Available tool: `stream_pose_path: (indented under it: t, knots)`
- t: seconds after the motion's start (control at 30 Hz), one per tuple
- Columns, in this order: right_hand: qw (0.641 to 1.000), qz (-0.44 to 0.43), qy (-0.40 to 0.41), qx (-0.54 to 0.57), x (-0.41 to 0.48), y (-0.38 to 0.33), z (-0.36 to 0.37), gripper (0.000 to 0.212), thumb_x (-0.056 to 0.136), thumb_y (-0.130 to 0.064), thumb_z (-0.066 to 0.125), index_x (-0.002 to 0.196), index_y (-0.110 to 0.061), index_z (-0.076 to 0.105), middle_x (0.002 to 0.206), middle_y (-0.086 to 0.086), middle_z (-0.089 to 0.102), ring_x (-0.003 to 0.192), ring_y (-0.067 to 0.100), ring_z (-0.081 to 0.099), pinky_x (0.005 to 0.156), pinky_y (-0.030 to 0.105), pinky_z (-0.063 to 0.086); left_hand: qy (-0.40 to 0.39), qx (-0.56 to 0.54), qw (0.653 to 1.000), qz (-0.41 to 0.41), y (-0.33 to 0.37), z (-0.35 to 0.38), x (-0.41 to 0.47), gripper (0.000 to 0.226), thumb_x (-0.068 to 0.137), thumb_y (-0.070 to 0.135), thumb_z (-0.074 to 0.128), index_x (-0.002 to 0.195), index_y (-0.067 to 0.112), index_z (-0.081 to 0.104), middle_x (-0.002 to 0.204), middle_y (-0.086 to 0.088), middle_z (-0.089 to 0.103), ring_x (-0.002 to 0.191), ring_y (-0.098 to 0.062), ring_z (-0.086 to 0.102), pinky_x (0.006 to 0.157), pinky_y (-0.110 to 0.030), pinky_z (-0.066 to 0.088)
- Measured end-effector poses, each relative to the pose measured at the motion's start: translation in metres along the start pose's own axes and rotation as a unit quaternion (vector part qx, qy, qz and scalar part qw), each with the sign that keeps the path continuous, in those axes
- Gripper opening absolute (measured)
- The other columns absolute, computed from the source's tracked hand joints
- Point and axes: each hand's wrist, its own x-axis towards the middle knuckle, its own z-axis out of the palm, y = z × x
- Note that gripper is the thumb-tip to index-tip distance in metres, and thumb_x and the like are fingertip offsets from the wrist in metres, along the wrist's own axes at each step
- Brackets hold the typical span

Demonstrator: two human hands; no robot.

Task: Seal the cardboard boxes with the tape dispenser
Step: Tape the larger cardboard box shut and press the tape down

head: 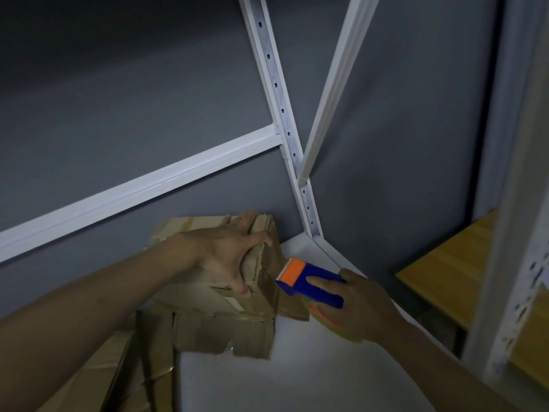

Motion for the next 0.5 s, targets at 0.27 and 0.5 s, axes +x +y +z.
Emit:
stream_pose_path:
  t: [0.27,0.5]
  knots:
    - [0.977,0.187,0.018,0.102,0.002,-0.003,-0.005,0.043,0.095,-0.049,0.048,0.133,-0.030,0.043,0.096,-0.004,0.050,0.083,0.005,0.050,0.066,0.009,0.032,0.025,-0.124,0.991,-0.039,-0.020,-0.004,-0.024,0.093,0.059,0.068,0.076,0.133,0.052,0.021,0.130,0.012,0.019,0.123,-0.016,0.030,0.106,-0.033,0.037]
    - [0.845,0.263,-0.024,0.465,0.006,-0.011,-0.008,0.017,0.089,-0.028,0.061,0.102,-0.030,0.071,0.089,-0.001,0.074,0.086,0.015,0.068,0.083,0.032,0.053,0.015,-0.142,0.989,-0.044,-0.020,0.000,-0.036,0.129,0.058,0.067,0.078,0.143,0.056,-0.019,0.153,0.017,-0.003,0.144,-0.015,0.005,0.119,-0.035,0.019]
